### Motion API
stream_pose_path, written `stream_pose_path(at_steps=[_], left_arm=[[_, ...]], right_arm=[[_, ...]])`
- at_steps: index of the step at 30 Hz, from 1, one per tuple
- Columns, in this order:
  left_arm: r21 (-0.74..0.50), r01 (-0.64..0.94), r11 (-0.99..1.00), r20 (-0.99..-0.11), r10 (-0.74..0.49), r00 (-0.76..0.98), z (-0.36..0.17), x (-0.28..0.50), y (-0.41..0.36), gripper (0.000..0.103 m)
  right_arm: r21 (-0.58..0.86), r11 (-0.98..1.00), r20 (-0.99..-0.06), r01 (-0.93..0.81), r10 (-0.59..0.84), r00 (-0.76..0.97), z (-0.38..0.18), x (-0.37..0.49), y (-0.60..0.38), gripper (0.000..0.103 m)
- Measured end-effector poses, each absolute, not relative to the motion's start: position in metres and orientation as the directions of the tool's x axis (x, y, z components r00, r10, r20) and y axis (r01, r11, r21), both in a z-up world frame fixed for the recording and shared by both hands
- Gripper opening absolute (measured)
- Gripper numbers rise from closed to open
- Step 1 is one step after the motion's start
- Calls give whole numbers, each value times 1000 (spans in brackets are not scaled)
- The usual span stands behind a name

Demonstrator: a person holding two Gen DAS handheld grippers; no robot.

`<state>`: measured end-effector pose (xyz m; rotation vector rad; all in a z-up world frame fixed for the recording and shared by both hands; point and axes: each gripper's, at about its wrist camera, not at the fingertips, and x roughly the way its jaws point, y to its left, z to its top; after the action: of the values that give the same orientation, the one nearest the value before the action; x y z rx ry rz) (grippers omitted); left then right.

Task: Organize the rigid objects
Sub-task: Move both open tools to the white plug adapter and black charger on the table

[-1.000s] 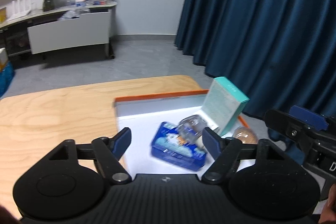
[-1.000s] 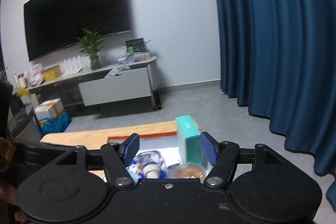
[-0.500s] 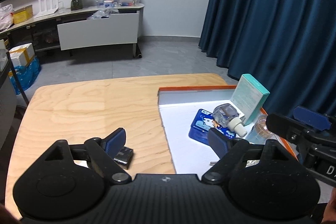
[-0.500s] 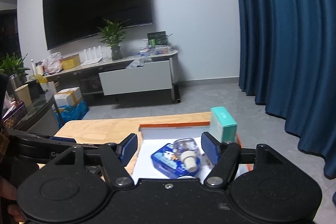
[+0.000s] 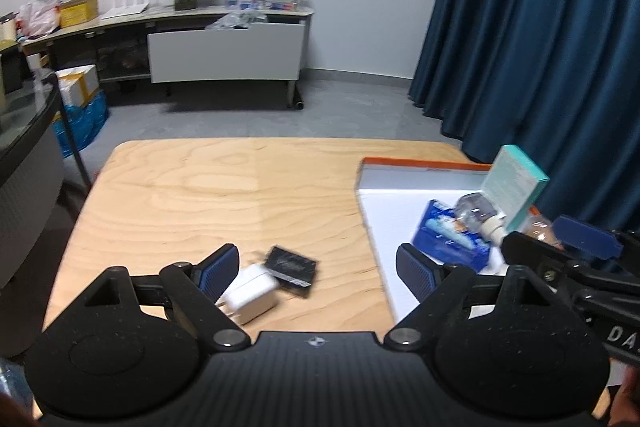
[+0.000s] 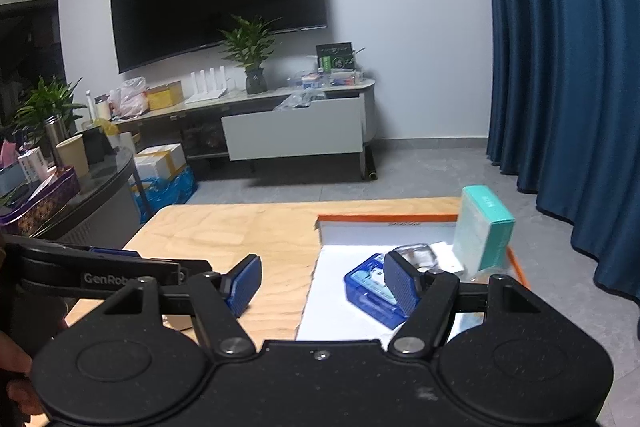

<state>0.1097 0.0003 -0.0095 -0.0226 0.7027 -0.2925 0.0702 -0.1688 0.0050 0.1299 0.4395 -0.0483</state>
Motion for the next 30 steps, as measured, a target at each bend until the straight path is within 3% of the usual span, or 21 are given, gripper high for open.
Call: stream_pose_path(at_steps=[11, 21, 24, 30], left_arm=[[-114, 133, 985, -698, -174, 695, -40, 120, 54, 88], [-67, 205, 976, -689, -194, 699, -64, 137, 32, 95], [-33, 225, 974, -675, -188, 714, -76, 145, 30, 91], [-82, 197, 977, -667, -201, 717, -82, 153, 34, 84]], right_arm=[[124, 992, -469, 20, 41, 882, -12, 76, -153, 81], [132, 991, -498, 0, 67, 865, -24, 81, -148, 81], [129, 992, -506, -8, 73, 860, -27, 83, -145, 81], [122, 992, -524, -22, 84, 848, -33, 92, -140, 81]])
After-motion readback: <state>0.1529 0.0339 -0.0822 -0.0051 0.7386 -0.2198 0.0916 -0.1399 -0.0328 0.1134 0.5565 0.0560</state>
